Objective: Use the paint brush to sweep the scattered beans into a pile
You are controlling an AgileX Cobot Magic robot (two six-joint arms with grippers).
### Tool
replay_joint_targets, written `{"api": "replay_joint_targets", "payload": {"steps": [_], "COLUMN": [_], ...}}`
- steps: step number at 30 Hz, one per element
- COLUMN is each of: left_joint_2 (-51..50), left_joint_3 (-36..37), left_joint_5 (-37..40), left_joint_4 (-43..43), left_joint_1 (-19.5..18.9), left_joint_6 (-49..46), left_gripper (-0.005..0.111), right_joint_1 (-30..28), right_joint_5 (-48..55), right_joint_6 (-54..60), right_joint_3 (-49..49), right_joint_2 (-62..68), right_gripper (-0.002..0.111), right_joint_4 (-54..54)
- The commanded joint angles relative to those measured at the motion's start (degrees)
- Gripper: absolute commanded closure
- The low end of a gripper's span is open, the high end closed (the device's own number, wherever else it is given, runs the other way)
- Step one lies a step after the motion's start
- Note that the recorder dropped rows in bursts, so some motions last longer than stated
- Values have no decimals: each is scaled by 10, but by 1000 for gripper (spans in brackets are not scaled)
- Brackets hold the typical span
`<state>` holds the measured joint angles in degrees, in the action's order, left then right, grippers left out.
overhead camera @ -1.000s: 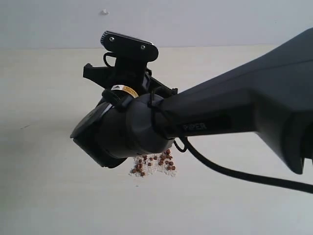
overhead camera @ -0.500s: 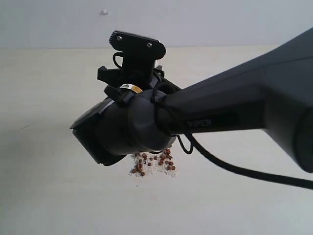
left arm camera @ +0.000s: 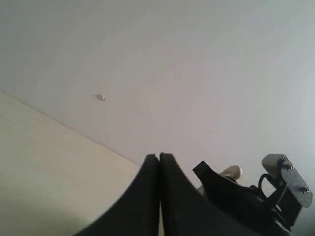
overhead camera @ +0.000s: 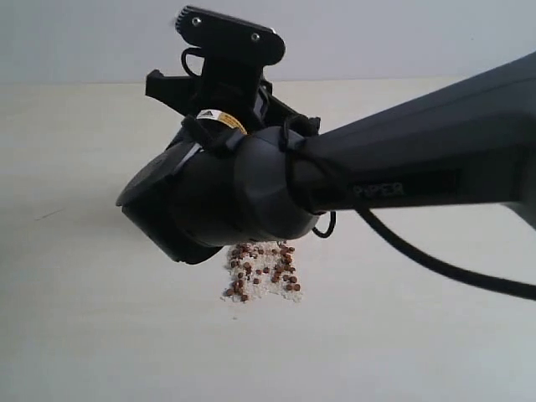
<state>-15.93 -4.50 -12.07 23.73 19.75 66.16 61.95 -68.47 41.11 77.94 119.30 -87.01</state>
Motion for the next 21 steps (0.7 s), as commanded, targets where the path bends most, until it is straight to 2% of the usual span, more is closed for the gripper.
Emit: {"api": "replay_joint_targets", "payload": {"steps": [1,3,10,15,21], "left_joint_2": [2,2,2,2,2], "left_joint_3": [3,3,3,3,3], "left_joint_5": [-1,-1,-1,-1,-1], "left_joint_4": [1,1,1,1,1], "left_joint_1": [2,2,2,2,2], "left_joint_6": [1,1,1,1,1], "left_gripper": [107,107,107,107,107], "right_joint_1": [-3,-5,-34,-58,-122], "right_joint_5": [76,81,168,221,369], "right_joint_6": [18,19,160,161,147], "right_joint_3": [-20,-29,-94,-166,-225], "right_joint_2": [-37,-53,-131,-186,-235], "right_gripper": [108,108,108,108,108], "right_joint_4": [125,151,196,257,380]}}
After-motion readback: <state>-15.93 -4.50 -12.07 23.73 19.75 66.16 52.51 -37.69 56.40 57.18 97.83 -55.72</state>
